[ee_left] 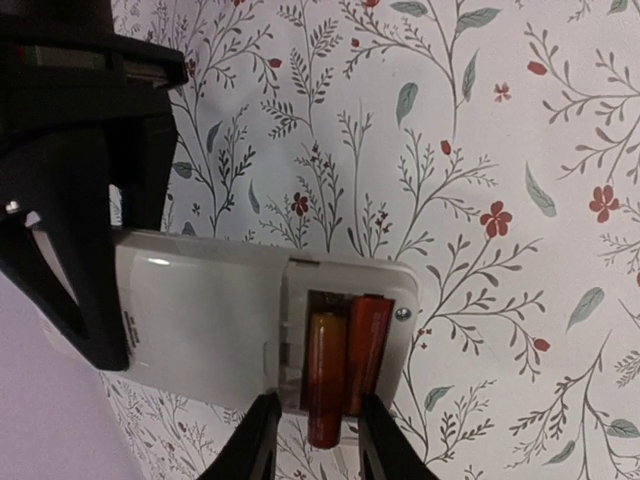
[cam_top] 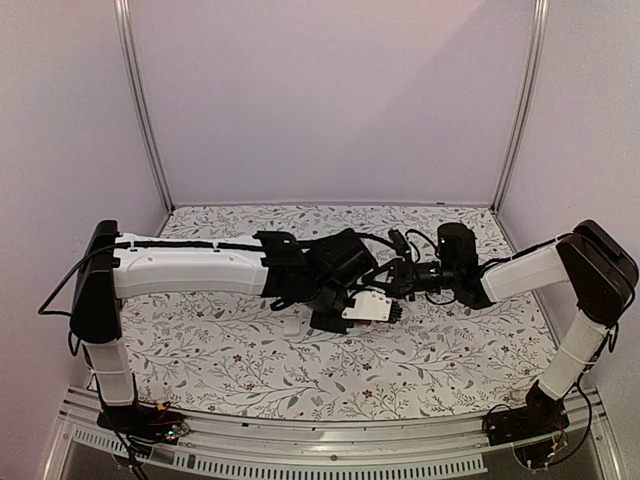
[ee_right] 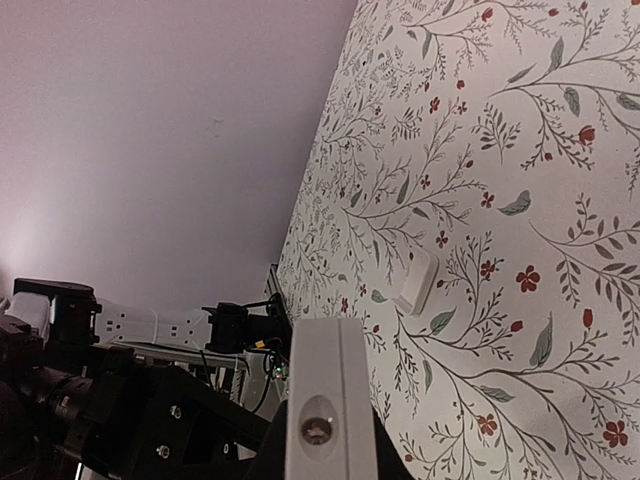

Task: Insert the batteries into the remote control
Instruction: Place the battery in the battery compartment, then pass from the right arm to the left

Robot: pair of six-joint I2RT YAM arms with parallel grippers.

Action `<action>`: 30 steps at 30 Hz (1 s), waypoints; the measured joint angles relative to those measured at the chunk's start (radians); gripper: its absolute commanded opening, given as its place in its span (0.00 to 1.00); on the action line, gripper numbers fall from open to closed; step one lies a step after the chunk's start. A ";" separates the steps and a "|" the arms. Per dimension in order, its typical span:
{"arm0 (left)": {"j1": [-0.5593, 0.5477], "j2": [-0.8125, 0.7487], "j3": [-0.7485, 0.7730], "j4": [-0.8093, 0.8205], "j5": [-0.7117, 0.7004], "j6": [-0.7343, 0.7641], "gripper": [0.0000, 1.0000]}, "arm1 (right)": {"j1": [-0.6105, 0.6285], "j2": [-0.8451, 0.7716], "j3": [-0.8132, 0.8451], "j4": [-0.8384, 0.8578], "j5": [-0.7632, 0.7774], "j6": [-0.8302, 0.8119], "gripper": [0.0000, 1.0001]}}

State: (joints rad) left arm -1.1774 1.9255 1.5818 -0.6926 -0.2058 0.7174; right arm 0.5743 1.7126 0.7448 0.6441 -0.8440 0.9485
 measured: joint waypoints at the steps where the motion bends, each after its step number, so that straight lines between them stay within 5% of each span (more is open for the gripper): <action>1: 0.000 -0.001 -0.002 0.002 -0.005 0.001 0.32 | 0.000 0.000 0.000 0.000 0.001 0.000 0.00; 20: -0.001 -0.205 -0.154 0.134 -0.014 -0.050 0.66 | -0.013 0.003 0.000 0.032 -0.002 0.016 0.00; 25: 0.017 -0.369 -0.330 0.298 -0.016 -0.155 0.91 | -0.028 -0.025 0.000 0.031 0.008 0.012 0.00; 30: 0.126 -0.547 -0.506 0.474 0.074 -0.376 1.00 | -0.032 -0.072 0.005 0.039 0.005 -0.003 0.00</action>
State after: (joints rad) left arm -1.0515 1.3785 1.0760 -0.2188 -0.1322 0.3416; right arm 0.5419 1.6405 0.7498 0.6827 -0.8387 0.9451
